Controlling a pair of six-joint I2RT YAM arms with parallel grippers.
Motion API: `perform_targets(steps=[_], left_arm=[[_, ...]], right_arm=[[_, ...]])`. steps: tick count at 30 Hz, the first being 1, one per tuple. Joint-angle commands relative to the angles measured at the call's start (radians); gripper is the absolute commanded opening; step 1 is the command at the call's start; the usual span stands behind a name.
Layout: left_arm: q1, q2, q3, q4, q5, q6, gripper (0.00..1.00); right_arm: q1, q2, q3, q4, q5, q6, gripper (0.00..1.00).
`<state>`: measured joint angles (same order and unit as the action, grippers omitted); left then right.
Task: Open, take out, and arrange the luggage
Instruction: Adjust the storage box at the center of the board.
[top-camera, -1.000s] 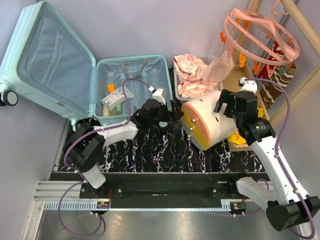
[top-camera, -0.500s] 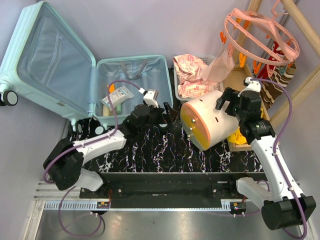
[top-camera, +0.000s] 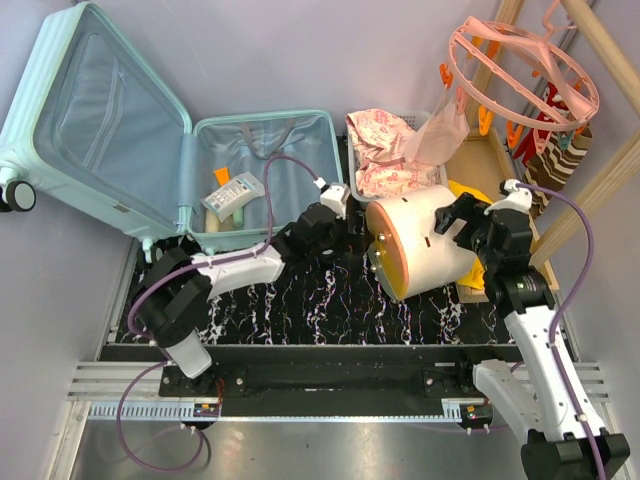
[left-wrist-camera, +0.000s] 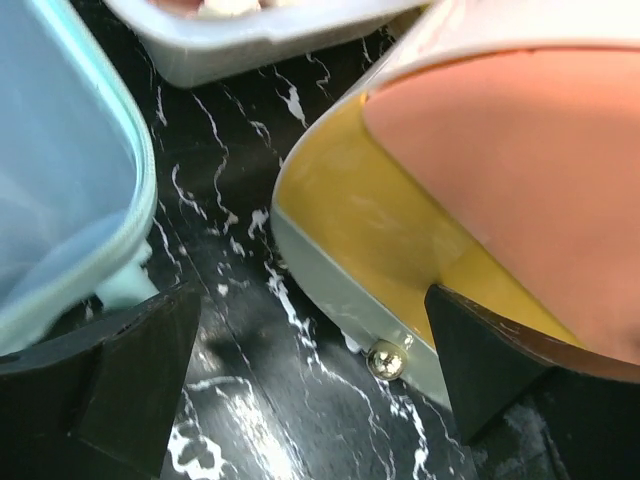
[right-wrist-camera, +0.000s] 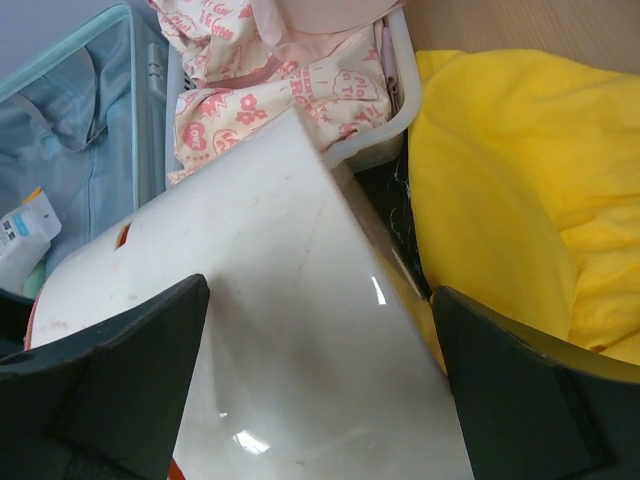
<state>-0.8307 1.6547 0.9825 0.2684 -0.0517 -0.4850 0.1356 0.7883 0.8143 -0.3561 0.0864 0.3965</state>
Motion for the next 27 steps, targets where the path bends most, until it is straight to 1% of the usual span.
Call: perform_targets(steps=[1, 4, 9, 12, 16, 18, 22, 23, 25, 27], left_arm=[[-0.004, 0.042, 0.122, 0.035, 0.035, 0.016, 0.99], [-0.005, 0.076, 0.174, 0.012, 0.036, 0.014, 0.99], [-0.007, 0.126, 0.237, 0.002, 0.049, 0.008, 0.99], [-0.005, 0.125, 0.223, 0.000, 0.038, 0.006, 0.99], [0.008, 0.041, 0.153, 0.014, -0.016, 0.022, 0.99], [0.030, -0.036, 0.121, 0.020, -0.037, 0.028, 0.99], [0.097, -0.197, -0.025, 0.046, -0.042, 0.065, 0.99], [0.107, -0.258, -0.056, 0.069, -0.022, 0.083, 0.99], [0.117, -0.320, -0.103, 0.090, 0.007, 0.164, 0.99], [0.120, -0.386, -0.160, 0.117, 0.113, 0.259, 0.99]], right_arm=[[0.012, -0.050, -0.052, -0.150, -0.137, 0.102, 1.00], [0.012, -0.090, -0.046, -0.176, -0.128, 0.104, 0.99], [0.012, -0.084, -0.033, -0.198, -0.108, 0.082, 0.99], [0.012, -0.078, -0.033, -0.199, -0.099, 0.079, 0.99], [0.012, -0.090, -0.003, -0.218, -0.073, 0.061, 0.99], [0.012, -0.093, 0.025, -0.233, -0.059, 0.048, 0.99], [0.012, -0.104, 0.065, -0.238, -0.077, 0.016, 0.98], [0.012, -0.109, 0.072, -0.236, -0.082, 0.007, 0.98], [0.012, -0.125, 0.089, -0.238, -0.062, -0.014, 0.97], [0.012, -0.139, 0.103, -0.231, -0.007, -0.054, 0.96]])
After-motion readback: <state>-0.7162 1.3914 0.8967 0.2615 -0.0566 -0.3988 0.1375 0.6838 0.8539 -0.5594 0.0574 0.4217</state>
